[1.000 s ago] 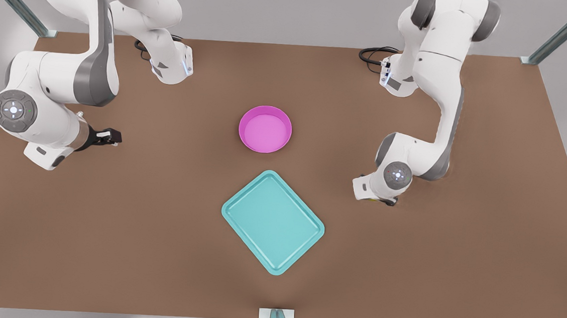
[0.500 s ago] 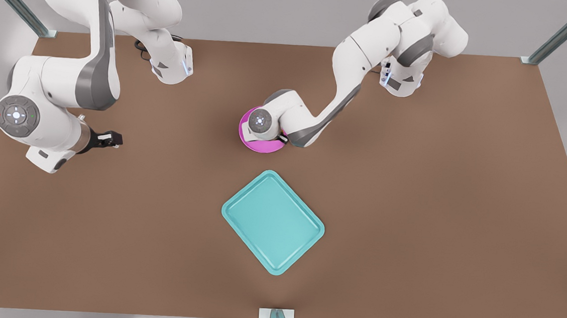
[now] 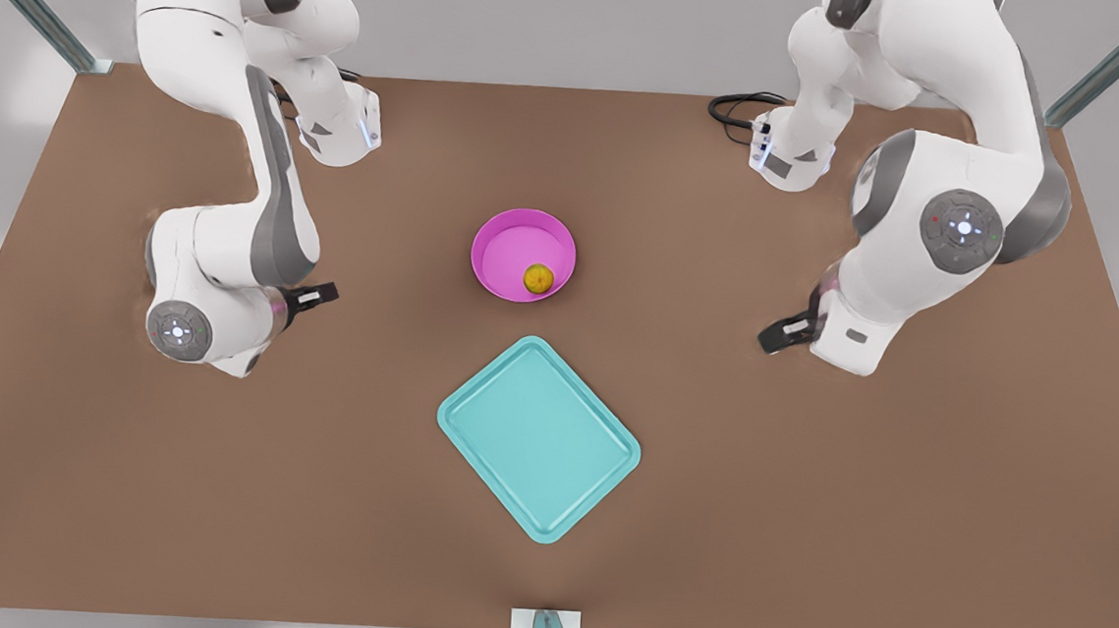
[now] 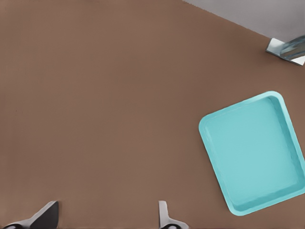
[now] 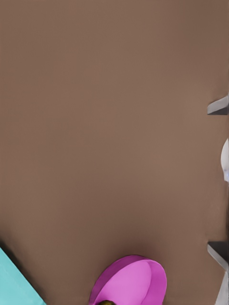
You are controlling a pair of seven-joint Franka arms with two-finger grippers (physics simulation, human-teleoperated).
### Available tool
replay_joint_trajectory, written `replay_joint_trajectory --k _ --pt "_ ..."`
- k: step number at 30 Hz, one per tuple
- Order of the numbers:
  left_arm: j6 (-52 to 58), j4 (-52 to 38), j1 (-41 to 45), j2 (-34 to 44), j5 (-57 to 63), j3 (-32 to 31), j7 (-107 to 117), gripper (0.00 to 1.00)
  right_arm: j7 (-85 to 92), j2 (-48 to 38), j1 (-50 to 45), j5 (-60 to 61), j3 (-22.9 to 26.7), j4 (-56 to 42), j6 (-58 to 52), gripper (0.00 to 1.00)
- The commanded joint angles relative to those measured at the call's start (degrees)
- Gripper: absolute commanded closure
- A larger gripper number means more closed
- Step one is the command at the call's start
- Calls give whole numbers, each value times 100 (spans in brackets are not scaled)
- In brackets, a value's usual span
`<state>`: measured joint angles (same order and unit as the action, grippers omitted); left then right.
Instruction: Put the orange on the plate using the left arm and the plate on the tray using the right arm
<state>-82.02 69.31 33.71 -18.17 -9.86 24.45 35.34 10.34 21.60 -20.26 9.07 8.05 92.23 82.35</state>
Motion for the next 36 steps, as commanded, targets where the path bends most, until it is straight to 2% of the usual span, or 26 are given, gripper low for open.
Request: replay_joint_trajectory --k 1,2,3,4,5,6,7,9,12,17,20,28,29,30,36 --pt "1549 -181 -933 191 -87 -622 -2216 0 -59 -130 -522 622 -154 769 1835 0" --pt "1286 -102 -2253 393 151 -2206 -2233 0 -436 -359 -812 631 -277 1289 2618 0" --pt "926 275 -2395 700 230 -2349 -2233 0 -901 -341 -997 640 -480 1421 3119 0" --pt "1012 443 -2351 929 616 -2384 -2233 0 -1113 -446 -1322 640 -489 1930 3944 0" --pt "1153 382 -2298 903 678 -2366 -2163 0 -1113 -823 -1375 849 -620 2876 5093 0" --pt "1268 320 -2307 771 678 -2401 -2005 0 -1113 -974 -1366 930 -866 3398 5852 0" --pt "1268 320 -2307 762 652 -2419 -1811 0 -1113 -991 -1340 930 -875 3653 6152 0" --pt "1276 312 -2325 762 581 -2392 -1846 0 -1113 -1044 -1340 930 -875 3891 6214 0" --pt "1549 250 -2325 762 581 -2392 -1899 0 -1113 -614 -1340 939 -919 3891 6126 0" --pt "1566 259 -2316 753 581 -2410 -1846 0 -1078 -473 -1349 974 -1464 3803 5941 0" --pt "1566 259 -2325 683 590 -2357 -1855 0 -1034 -104 -1340 974 -1526 3733 5941 0" --pt "1725 250 -2333 727 520 -2322 -1890 0 -990 213 -1340 965 -1860 3618 5941 0" --pt "1725 250 -2333 727 511 -2322 -1882 0 -701 221 -1305 974 -1851 3609 5933 7" --pt "1725 250 -2333 727 502 -2313 -1873 0 -656 221 -1305 974 -1851 3609 5906 19" --pt "1716 259 -2342 692 485 -2322 -1882 0 -656 353 -1322 965 -2035 3601 5757 26"
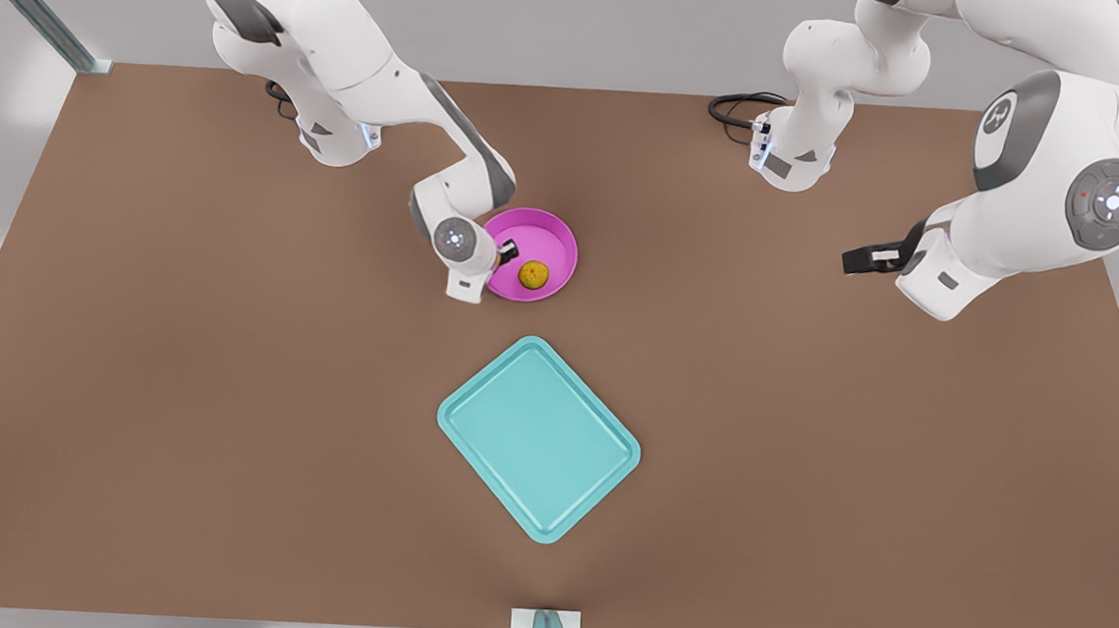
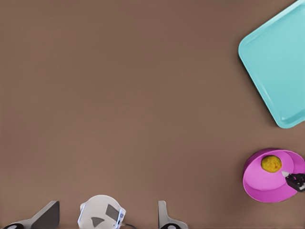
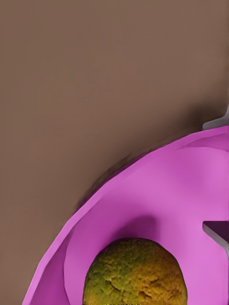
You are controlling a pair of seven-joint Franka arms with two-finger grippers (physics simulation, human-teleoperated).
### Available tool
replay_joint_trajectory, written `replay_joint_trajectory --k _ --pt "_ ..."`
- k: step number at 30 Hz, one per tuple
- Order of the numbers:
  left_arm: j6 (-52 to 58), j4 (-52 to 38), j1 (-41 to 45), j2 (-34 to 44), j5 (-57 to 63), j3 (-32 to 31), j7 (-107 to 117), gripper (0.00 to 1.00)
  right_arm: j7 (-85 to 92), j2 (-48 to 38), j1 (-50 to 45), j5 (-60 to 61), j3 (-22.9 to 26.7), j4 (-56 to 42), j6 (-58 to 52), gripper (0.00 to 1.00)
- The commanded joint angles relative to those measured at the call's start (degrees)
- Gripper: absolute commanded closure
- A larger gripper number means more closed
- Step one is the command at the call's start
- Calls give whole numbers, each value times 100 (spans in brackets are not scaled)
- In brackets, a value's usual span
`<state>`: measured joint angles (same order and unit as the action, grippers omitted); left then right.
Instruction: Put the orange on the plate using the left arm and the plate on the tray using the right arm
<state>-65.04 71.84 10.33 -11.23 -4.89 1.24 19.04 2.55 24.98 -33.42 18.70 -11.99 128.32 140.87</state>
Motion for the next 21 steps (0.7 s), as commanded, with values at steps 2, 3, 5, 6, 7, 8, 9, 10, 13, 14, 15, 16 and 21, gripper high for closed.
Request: replay_joint_trajectory --k 2,3,5,6,7,8,9,10,13,14,15,16,21 --pt "18 6 -4 -2 -12 -1 -251 0 123 60 -7 2 -110 -61 -138 39" --pt "18 6 -4 -2 -12 -1 -251 0 123 69 -7 2 -145 -79 -165 42" --pt "27 6 -4 7 -12 -1 -251 0 114 78 -16 2 -163 -202 -367 60" --pt "27 -3 -4 7 -3 -1 -251 0 123 60 -16 2 -172 -211 -367 64" --pt "27 -3 -4 7 -3 -1 -251 0 114 51 -16 2 -172 -220 -367 66" --pt "27 -3 -4 16 -3 -1 -251 0 105 51 -7 2 -172 -272 -411 67" --pt "27 -3 -4 16 -3 8 -251 0 105 34 2 2 -172 -290 -446 69" --pt "27 -3 -4 16 -3 -1 -243 0 123 25 -7 2 -172 -316 -464 73" --pt "27 -3 -4 7 6 8 -243 0 123 -28 10 2 -172 -510 -745 79" --pt "27 6 -4 -1 6 8 -243 0 123 -63 28 11 -172 -571 -789 79" --pt "18 -3 -4 -2 6 8 -243 0 114 -63 63 11 -172 -668 -789 79" --pt "18 6 -4 -2 6 8 -234 0 105 -46 63 11 -163 -808 -850 79" --pt "27 6 -4 -2 6 17 -234 0 70 16 125 160 -101 -1292 -1026 79"
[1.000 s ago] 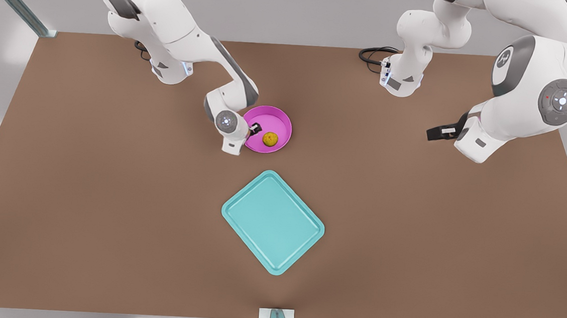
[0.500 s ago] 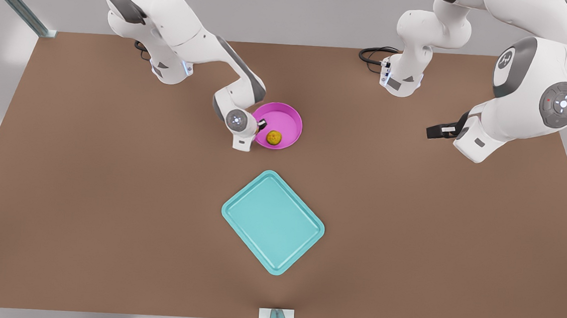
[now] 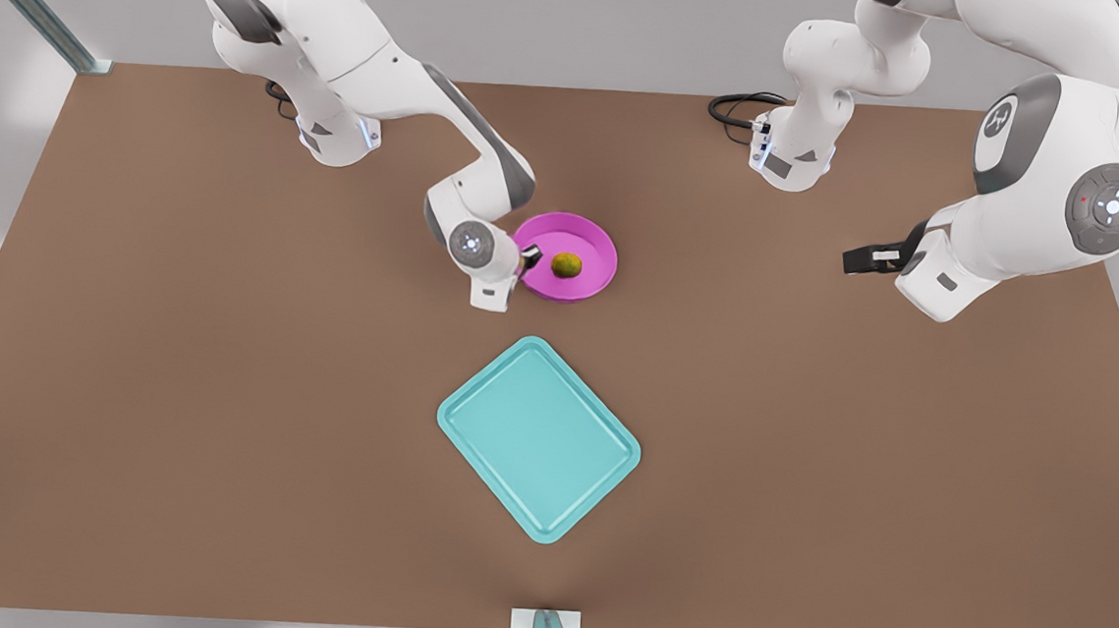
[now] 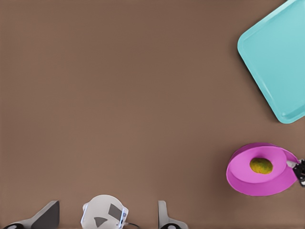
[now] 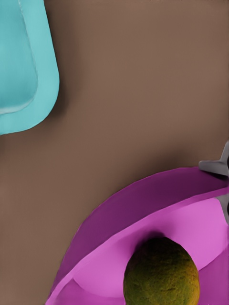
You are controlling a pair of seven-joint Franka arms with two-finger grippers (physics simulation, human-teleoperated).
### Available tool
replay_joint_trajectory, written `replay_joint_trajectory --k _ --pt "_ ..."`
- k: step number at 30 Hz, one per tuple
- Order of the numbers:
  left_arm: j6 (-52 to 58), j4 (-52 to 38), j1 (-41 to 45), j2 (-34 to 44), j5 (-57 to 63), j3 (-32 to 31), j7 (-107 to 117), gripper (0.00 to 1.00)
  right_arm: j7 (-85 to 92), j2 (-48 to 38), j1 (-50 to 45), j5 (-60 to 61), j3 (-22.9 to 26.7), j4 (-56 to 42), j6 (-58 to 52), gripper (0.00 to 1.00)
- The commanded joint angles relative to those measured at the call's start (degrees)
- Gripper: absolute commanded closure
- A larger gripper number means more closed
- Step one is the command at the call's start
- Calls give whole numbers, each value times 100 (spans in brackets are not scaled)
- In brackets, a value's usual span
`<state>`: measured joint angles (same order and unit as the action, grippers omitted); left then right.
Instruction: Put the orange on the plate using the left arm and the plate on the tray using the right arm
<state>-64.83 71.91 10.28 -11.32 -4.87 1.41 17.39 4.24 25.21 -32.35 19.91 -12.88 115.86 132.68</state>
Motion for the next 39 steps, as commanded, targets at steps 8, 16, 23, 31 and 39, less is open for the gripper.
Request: replay_joint_trajectory --k 8,16,23,31,39 --pt "5 -1 0 7 12 0 -61 0 -107 845 413 347 532 -1758 -199 79" --pt "-3 -19 -17 69 -14 -44 177 0 -55 1838 1081 453 567 -2849 -85 79" --pt "-3 -195 -26 16 21 -9 255 0 -55 2005 1275 426 567 -3069 -76 30" --pt "-3 -195 -44 -19 65 17 194 0 -46 1575 1205 374 567 -3201 -208 0" --pt "102 -274 -35 -2 -6 -62 159 0 2028 -1351 1750 -2764 2053 -3957 -5024 0"
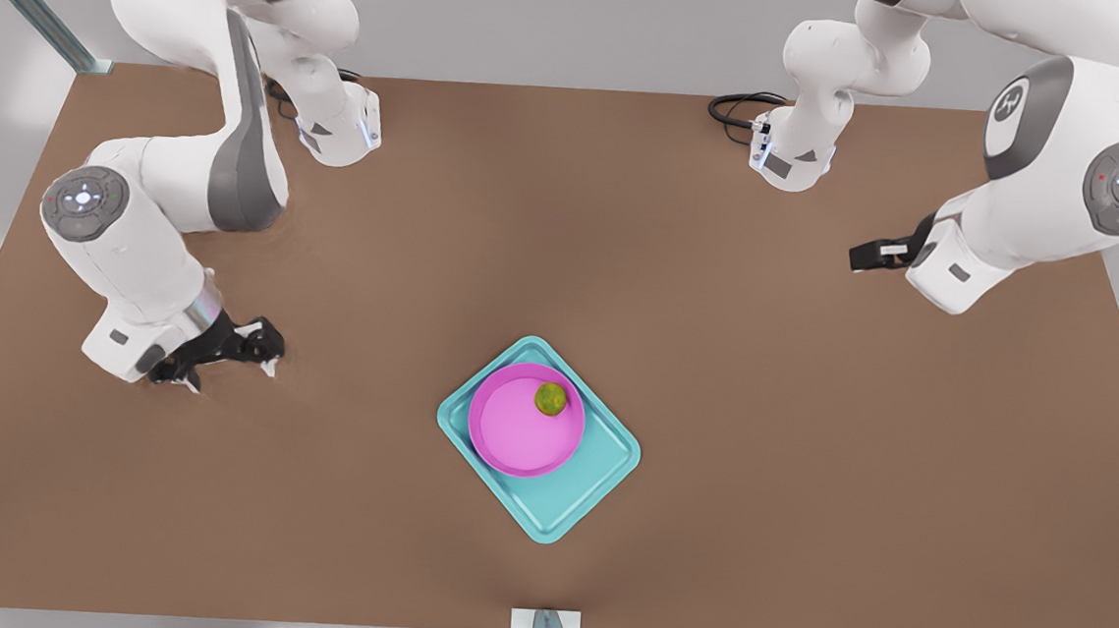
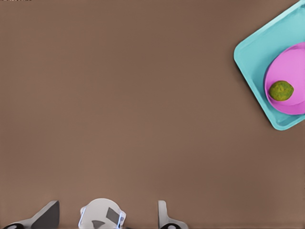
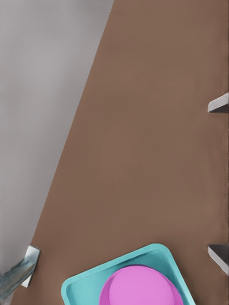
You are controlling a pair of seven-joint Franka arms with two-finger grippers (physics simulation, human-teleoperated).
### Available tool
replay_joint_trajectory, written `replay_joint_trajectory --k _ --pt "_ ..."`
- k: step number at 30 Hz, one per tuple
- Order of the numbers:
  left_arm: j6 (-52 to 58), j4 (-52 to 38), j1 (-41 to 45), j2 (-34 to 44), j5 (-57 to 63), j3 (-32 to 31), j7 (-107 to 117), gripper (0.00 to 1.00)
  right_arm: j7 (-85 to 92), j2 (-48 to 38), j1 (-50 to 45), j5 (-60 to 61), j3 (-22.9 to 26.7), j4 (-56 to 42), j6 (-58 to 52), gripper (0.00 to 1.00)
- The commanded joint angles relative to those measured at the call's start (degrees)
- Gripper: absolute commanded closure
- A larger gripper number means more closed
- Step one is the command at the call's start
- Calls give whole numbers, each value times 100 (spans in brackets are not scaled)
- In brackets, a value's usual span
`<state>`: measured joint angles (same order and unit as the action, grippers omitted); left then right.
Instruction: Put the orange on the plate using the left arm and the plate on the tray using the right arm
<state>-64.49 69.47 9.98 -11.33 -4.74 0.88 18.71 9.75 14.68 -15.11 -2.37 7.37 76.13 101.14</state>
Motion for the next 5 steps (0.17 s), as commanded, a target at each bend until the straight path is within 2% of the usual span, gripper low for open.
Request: replay_joint_trajectory --k 1,5 --pt "68 -30 -5 -10 -9 0 28 0 1468 -553 105 -536 54 59 -2019 0" --pt "147 -109 -5 -27 -9 -9 28 0 1459 -800 140 -536 54 323 -2037 0"
